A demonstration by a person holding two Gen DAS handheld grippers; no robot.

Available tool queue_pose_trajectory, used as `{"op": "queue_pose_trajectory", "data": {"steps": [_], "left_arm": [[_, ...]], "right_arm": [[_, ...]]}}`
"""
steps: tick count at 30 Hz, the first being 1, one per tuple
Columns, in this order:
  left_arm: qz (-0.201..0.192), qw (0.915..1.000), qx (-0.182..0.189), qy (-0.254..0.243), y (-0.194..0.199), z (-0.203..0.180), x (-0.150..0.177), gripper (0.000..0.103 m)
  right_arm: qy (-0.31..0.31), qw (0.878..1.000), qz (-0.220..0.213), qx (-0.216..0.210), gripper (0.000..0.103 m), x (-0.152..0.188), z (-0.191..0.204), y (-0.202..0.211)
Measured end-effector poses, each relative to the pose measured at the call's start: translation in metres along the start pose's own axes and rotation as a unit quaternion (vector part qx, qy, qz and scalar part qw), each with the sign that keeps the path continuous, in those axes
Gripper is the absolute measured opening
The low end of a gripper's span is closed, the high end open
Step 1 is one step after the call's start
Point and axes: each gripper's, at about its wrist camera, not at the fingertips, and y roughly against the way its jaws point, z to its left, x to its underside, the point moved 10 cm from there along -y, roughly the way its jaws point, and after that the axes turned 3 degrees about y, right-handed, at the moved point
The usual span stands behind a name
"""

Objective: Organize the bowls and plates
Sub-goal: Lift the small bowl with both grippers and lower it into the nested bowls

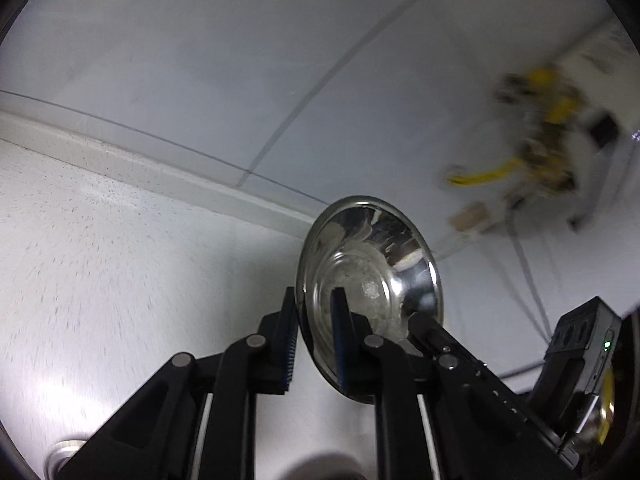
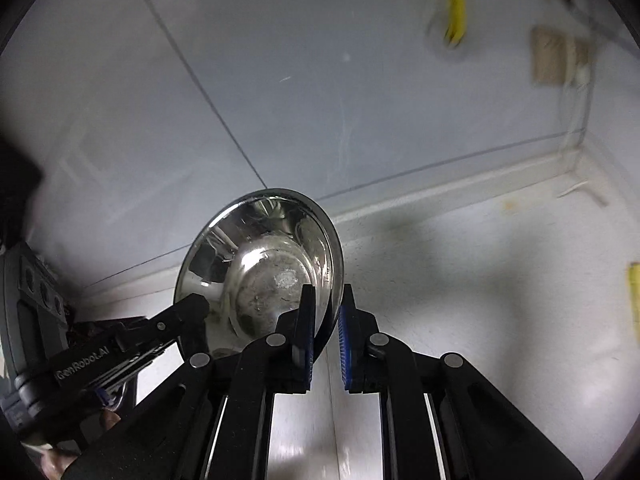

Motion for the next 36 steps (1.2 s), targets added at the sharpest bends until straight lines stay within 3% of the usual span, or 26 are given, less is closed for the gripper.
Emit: {"op": "queue_pose_trajectory", "data": {"steps": [4,7,13,17,21,25,30,36], "left_arm": [[-0.004,0.9989,0.036,-0.028,0.052,-0.048,0.038,0.014],[0.003,0.9974,0.058,-0.043,0.086,-0.068,0.075,0.014],[0.038,0.9939,0.073,-0.075,0.107,-0.080,0.163,0.014],[0.082,0.9920,0.051,-0.081,0.084,-0.059,0.228,0.014],[0.128,0.9887,0.018,-0.076,0.047,-0.032,0.276,0.014],[0.144,0.9852,-0.021,-0.091,0.022,-0.012,0.313,0.014],[0.150,0.9847,-0.032,-0.083,0.004,0.000,0.336,0.014],[0.138,0.9856,-0.039,-0.089,-0.005,0.006,0.341,0.014]], "right_arm": [[0.005,0.999,-0.035,0.003,0.010,0.020,-0.001,0.082],[0.011,0.999,-0.047,0.009,0.010,0.043,0.002,0.121],[0.005,0.999,-0.048,0.016,0.010,0.106,-0.023,0.183],[-0.005,0.999,-0.023,0.033,0.010,0.162,-0.049,0.191],[-0.034,0.999,0.019,0.031,0.010,0.211,-0.085,0.166],[-0.055,0.996,0.054,0.034,0.010,0.247,-0.111,0.148],[-0.069,0.994,0.078,0.037,0.010,0.267,-0.127,0.134],[-0.061,0.993,0.090,0.041,0.010,0.275,-0.129,0.123]]}}
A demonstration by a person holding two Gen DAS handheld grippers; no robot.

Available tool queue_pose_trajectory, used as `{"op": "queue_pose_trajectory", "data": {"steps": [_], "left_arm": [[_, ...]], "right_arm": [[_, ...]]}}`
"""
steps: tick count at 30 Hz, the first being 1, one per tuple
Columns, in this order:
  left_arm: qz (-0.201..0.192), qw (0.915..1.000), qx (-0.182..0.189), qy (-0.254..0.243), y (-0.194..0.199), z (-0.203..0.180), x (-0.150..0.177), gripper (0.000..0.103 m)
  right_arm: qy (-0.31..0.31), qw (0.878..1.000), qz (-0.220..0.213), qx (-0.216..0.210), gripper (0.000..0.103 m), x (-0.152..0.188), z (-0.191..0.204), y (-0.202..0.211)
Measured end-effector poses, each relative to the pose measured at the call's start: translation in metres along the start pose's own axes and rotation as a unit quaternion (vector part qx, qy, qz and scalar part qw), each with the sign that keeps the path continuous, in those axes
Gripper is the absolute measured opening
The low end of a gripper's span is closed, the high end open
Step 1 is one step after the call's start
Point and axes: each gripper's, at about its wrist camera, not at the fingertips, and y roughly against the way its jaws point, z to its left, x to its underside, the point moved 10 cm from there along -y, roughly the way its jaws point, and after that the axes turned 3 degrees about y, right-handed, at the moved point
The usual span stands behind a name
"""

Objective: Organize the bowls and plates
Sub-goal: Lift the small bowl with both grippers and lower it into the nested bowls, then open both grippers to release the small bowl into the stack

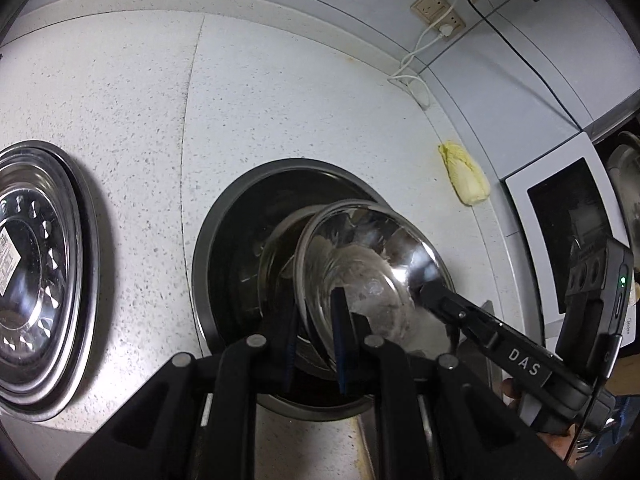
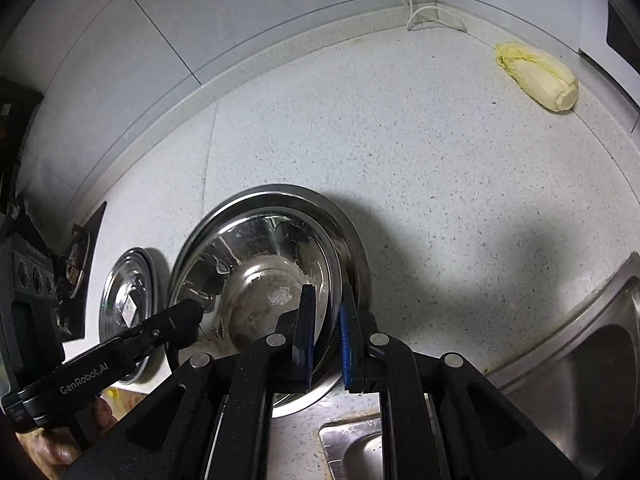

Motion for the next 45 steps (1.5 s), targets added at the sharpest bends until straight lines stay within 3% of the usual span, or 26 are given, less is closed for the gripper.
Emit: {"op": "queue_pose_trajectory", "data": {"steps": [10,31,37,41,45], "left_arm": [[-0.011,0.9999,-0.001,-0.011,-0.011,0.000,-0.013,0.014],[0.003,0.9998,-0.014,-0.013,-0.018,0.009,-0.009,0.016],[-0.034,0.9988,-0.026,-0.022,-0.002,0.015,-0.024,0.018],[-0.054,0.9979,-0.031,-0.017,0.011,0.022,-0.034,0.026],[-0.066,0.9971,-0.038,-0.004,0.018,0.035,-0.041,0.028]], "right_arm": [[-0.003,1.000,0.011,0.010,0.010,0.001,-0.007,-0.022],[0.000,1.000,0.003,0.017,0.010,0.001,-0.010,-0.019],[0.010,1.000,-0.006,0.029,0.011,-0.004,-0.009,-0.018],[0.026,0.999,-0.018,0.038,0.012,-0.008,-0.009,-0.011],[0.028,0.998,-0.026,0.048,0.012,-0.010,-0.013,-0.005]]}}
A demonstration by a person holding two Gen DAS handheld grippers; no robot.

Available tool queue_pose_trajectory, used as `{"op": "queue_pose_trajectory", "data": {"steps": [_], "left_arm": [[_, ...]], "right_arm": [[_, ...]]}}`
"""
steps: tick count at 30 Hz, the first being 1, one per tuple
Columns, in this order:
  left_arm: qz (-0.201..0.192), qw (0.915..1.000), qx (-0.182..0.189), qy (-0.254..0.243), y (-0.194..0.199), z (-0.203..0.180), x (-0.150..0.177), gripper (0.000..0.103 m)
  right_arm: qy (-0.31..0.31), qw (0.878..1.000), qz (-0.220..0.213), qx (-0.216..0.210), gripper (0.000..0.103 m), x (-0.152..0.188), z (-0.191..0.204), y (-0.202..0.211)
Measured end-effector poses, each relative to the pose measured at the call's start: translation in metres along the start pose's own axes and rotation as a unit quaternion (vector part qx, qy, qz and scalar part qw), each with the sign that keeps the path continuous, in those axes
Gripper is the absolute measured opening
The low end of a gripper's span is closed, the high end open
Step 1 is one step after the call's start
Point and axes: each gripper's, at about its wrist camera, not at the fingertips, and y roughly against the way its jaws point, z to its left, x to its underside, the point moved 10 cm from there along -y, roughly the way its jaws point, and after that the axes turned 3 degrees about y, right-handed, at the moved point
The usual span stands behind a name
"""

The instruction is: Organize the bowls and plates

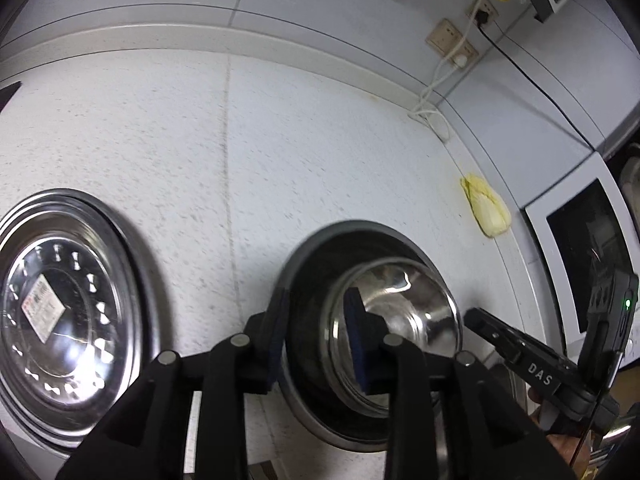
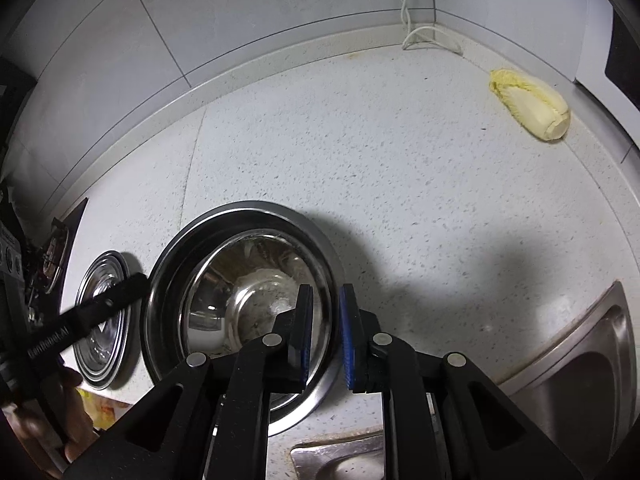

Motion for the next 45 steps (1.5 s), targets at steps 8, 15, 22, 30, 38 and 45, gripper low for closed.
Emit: {"op": "queue_pose_trajectory", "data": {"steps": [8,15,22,30,38,45], "left_arm": [[0.004,0.9998,-0.013,0.015,-0.002,0.014,0.000,0.028],[0.016,0.9995,-0.020,0.020,-0.009,0.020,0.004,0.028],[0.051,0.9977,-0.028,0.036,-0.028,0.031,0.017,0.028],[0.073,0.9960,-0.029,0.042,-0.045,0.031,0.024,0.028],[0.088,0.9952,-0.024,0.036,-0.056,0.031,0.028,0.028],[0.090,0.9956,-0.008,0.026,-0.058,0.027,0.027,0.015]], "right_arm": [[-0.007,1.000,0.009,0.012,0.012,0.008,-0.016,0.001],[-0.004,1.000,0.015,0.008,0.012,0.013,-0.017,0.001],[0.007,1.000,0.028,0.003,0.012,0.015,-0.014,-0.009],[0.012,0.999,0.048,-0.013,0.012,0.013,-0.012,-0.026],[0.003,0.998,0.054,-0.029,0.012,0.005,-0.017,-0.034],[-0.001,0.997,0.058,-0.050,0.012,0.000,-0.017,-0.038]]}}
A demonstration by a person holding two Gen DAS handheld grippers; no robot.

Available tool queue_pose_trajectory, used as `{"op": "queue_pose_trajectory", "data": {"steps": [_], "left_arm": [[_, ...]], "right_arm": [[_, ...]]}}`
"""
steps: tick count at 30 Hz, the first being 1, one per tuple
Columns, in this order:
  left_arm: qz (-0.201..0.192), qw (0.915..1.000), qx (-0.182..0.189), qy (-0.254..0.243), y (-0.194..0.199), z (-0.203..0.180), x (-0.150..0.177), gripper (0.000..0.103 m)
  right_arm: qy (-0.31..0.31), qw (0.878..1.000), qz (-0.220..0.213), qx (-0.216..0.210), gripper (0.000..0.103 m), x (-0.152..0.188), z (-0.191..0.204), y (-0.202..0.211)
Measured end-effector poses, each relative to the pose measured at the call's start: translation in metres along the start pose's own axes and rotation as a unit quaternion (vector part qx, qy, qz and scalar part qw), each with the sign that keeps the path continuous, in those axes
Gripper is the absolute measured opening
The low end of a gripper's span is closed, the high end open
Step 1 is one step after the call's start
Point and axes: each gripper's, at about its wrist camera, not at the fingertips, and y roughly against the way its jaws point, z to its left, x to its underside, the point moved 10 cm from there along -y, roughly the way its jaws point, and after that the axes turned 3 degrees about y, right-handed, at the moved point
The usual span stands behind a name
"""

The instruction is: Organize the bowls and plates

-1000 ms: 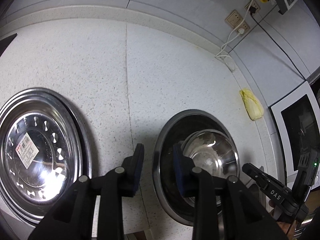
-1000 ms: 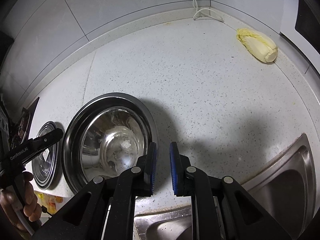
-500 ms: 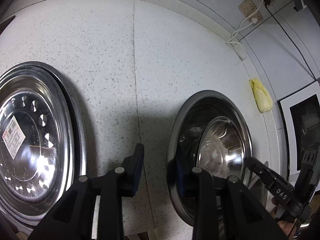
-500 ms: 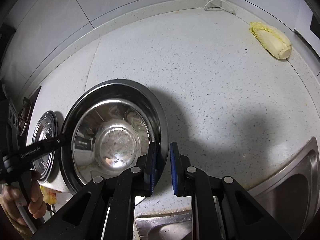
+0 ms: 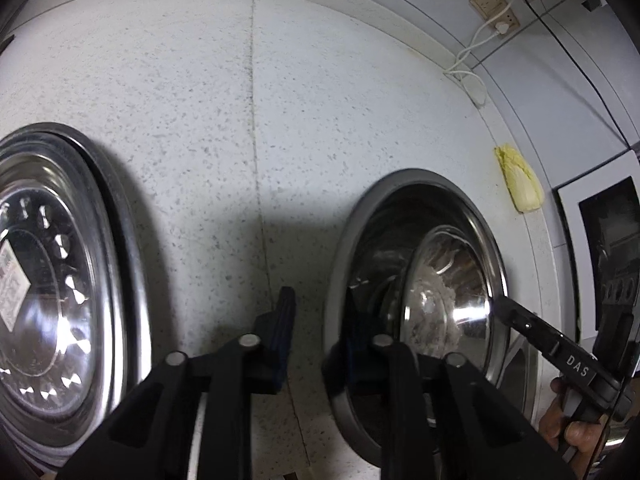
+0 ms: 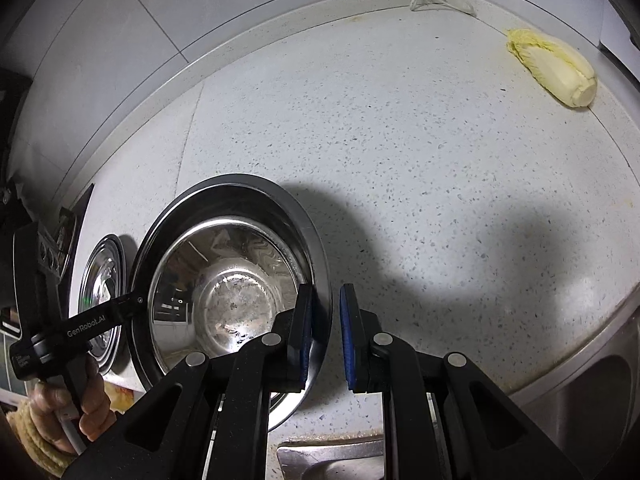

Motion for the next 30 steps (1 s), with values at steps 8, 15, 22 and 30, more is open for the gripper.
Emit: {"op": "queue_pose_trajectory", "data": {"steps": [8,15,22,30], "left_arm": [[-0.014,0.9996,0.001,-0.023,0.006,-0.009,-0.002,0.008],[-0.029,0.9990,0.005,-0.033,0.017,-0.013,-0.009,0.008],[-0.050,0.9982,0.013,-0.031,0.046,-0.004,-0.019,0.008],[-0.078,0.9969,0.003,-0.006,0.090,0.042,-0.031,0.008]], "right_arm": [[0.012,1.000,0.002,-0.005,0.008,0.003,0.007,0.001],[0.004,1.000,-0.001,-0.005,0.008,0.005,0.011,0.002],[0.009,1.000,-0.010,-0.003,0.009,-0.002,0.021,0.016],[0.037,0.999,-0.015,-0.022,0.009,-0.011,0.076,0.016]]}}
